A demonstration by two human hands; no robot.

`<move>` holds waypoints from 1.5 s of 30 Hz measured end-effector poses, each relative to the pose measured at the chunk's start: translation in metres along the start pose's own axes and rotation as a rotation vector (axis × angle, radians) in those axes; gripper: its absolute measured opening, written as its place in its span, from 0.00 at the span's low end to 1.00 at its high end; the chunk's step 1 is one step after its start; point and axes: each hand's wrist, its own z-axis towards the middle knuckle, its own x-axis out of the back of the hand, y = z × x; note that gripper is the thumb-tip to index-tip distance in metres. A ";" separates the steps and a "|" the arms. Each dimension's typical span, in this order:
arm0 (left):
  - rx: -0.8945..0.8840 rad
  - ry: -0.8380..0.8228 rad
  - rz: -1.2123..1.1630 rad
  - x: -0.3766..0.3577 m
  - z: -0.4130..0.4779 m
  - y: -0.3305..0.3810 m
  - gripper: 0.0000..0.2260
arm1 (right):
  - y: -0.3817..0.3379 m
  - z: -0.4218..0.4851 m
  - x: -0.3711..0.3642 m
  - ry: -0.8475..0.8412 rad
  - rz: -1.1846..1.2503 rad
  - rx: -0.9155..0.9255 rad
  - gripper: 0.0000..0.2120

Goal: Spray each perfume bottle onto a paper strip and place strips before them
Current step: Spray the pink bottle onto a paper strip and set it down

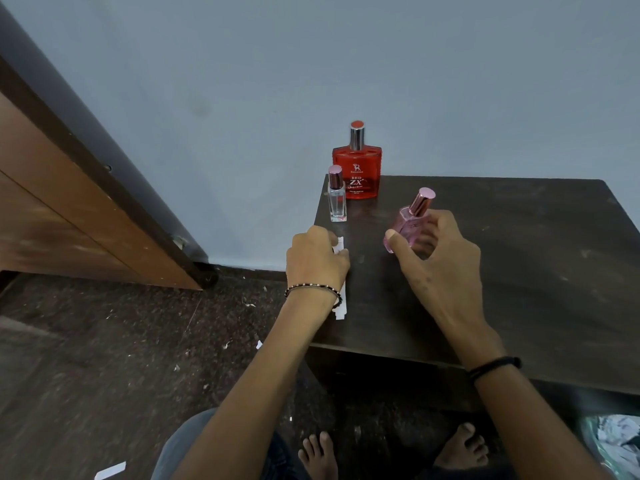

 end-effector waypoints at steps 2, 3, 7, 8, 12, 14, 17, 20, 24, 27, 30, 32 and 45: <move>0.005 -0.011 -0.049 -0.003 0.000 0.004 0.13 | 0.001 0.000 -0.001 -0.013 -0.007 -0.001 0.24; 0.000 -0.015 -0.070 -0.005 -0.001 0.006 0.13 | 0.001 0.000 -0.001 -0.018 -0.010 0.000 0.24; -0.105 0.022 -0.142 -0.007 -0.005 0.014 0.12 | 0.005 0.001 0.001 -0.032 -0.002 0.017 0.24; -0.146 0.041 -0.165 -0.006 -0.007 0.016 0.11 | 0.005 0.001 0.002 -0.034 0.002 0.023 0.24; -0.259 0.037 -0.323 -0.004 -0.008 0.022 0.10 | 0.010 0.004 0.010 -0.031 0.005 0.054 0.21; -0.257 0.003 -0.447 -0.006 -0.007 0.025 0.10 | 0.013 0.005 0.015 -0.019 -0.008 0.064 0.20; -0.262 -0.013 -0.630 -0.011 -0.004 0.033 0.08 | 0.017 0.005 0.021 -0.029 0.050 0.045 0.22; -0.268 0.010 -0.699 -0.020 -0.006 0.043 0.07 | 0.019 0.005 0.026 -0.044 0.128 0.027 0.20; -0.240 -0.021 -0.775 -0.033 -0.007 0.056 0.08 | 0.022 0.004 0.032 -0.050 0.223 0.021 0.19; -0.205 -0.129 -0.853 -0.039 -0.007 0.063 0.10 | 0.027 0.005 0.037 -0.049 0.257 -0.007 0.17; -0.163 -0.184 -0.886 -0.043 -0.006 0.068 0.11 | 0.034 0.007 0.044 -0.043 0.267 -0.033 0.16; -0.130 -0.220 -0.946 -0.043 -0.007 0.071 0.11 | 0.038 0.008 0.047 -0.046 0.268 -0.050 0.18; 0.003 -0.211 -1.131 -0.042 -0.009 0.080 0.08 | 0.039 0.008 0.053 -0.238 0.448 -0.116 0.19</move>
